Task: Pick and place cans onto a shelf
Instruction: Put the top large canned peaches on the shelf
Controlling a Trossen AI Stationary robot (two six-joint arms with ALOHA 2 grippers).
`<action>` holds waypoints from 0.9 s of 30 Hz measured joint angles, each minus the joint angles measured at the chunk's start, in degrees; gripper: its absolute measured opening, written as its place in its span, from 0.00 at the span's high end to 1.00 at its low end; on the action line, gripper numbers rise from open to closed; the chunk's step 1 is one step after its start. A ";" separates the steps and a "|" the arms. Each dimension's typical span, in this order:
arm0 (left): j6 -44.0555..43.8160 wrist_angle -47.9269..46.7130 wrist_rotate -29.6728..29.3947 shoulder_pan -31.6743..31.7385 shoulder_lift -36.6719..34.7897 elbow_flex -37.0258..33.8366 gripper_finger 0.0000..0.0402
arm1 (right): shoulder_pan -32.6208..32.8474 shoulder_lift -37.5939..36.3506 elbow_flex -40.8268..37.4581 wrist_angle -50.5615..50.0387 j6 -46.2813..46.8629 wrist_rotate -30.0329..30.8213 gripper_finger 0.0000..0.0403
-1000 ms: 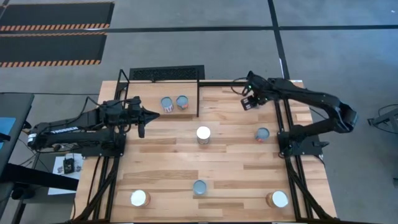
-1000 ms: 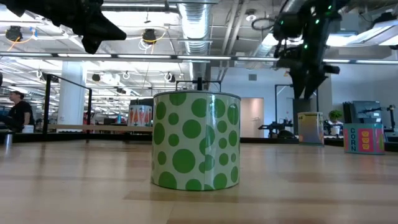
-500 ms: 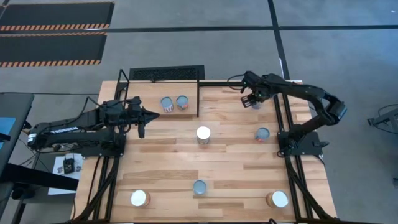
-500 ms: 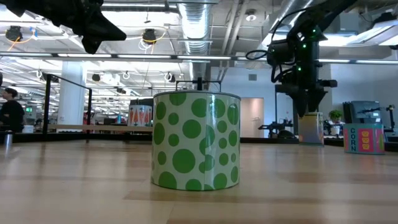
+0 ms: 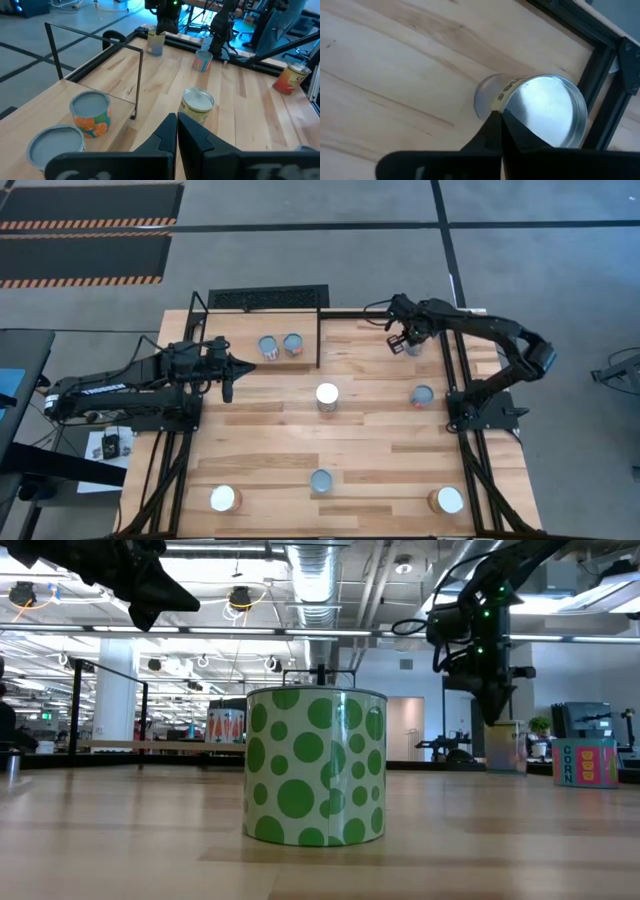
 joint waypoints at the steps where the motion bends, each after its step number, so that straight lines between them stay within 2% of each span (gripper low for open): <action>1: -0.02 -0.09 0.01 0.02 0.00 0.00 1.00 | 0.49 -0.17 0.42 -0.84 0.03 -0.42 0.98; 6: -0.07 -0.07 0.00 0.00 0.00 0.00 1.00 | 4.78 -0.97 4.27 -5.52 0.93 -3.67 0.99; 11: -0.15 -0.05 -0.02 0.02 0.00 0.00 1.00 | 12.67 -2.22 8.13 -7.72 5.74 -6.60 0.99; 16: -0.37 -0.05 0.15 0.02 0.00 0.00 1.00 | 26.02 -2.29 9.98 -6.50 14.43 -8.29 0.99; 20: -0.62 -0.05 0.44 0.02 0.00 0.02 1.00 | 38.72 -0.69 10.15 -1.77 22.61 -8.18 0.99; 24: -1.04 -0.03 1.46 0.02 0.00 0.02 1.00 | 49.24 2.98 10.31 2.46 28.46 -7.58 0.99; 27: -1.01 -0.03 2.43 0.02 0.01 0.02 1.00 | 54.64 8.27 13.54 2.20 29.71 -5.93 0.99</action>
